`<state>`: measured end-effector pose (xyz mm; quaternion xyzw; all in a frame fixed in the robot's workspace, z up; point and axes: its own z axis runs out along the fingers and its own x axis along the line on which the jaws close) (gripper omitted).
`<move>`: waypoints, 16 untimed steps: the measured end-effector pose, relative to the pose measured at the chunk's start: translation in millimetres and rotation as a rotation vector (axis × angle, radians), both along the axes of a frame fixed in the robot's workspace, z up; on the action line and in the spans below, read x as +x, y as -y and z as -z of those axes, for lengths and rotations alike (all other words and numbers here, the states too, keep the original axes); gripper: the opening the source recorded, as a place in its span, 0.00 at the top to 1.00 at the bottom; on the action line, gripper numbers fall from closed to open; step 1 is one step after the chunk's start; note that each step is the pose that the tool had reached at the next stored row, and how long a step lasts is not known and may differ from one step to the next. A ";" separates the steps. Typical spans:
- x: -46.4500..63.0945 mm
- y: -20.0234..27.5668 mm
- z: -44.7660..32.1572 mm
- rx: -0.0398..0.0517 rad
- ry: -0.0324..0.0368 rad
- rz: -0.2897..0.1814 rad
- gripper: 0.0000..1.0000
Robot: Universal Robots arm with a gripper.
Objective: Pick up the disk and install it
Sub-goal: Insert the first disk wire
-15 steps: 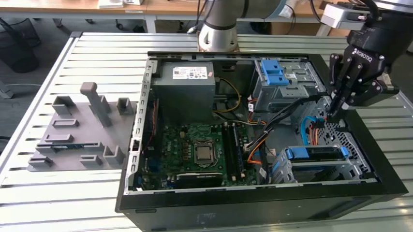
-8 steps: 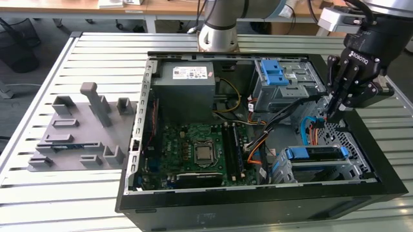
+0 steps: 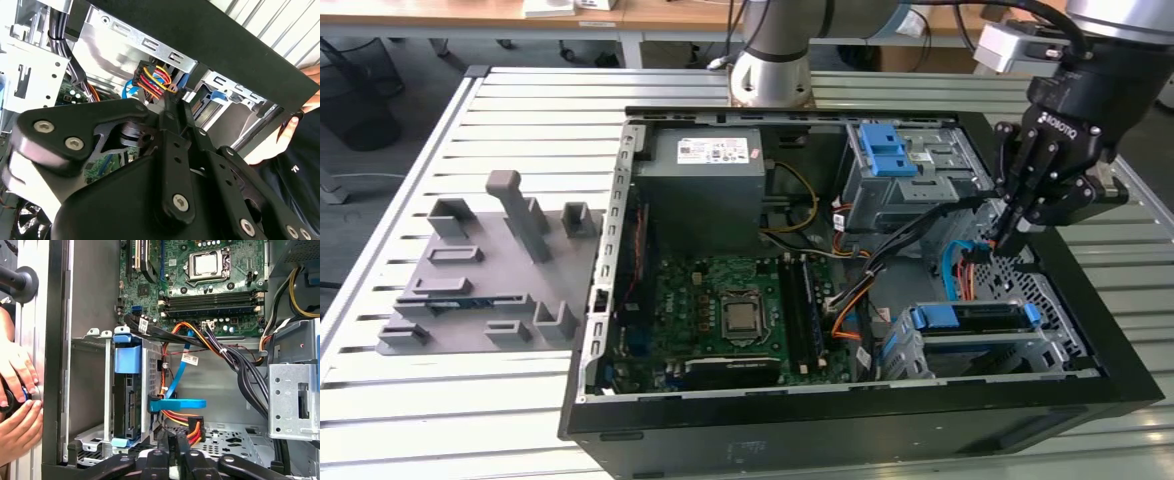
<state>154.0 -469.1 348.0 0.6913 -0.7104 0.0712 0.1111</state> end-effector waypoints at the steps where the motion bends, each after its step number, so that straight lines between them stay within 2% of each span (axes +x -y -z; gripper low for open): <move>1: 0.0 0.0 0.3 -0.0003 0.0000 0.000 0.84; 6: 0.0 0.0 0.6 -0.0001 0.0000 0.000 0.84; 8: 0.0 0.5 0.7 0.0029 -0.0001 0.000 0.84; 10: 0.0 3.0 0.5 0.0112 0.0000 0.000 0.84; 16: -2.0 13.6 0.6 0.0434 0.0006 0.000 0.84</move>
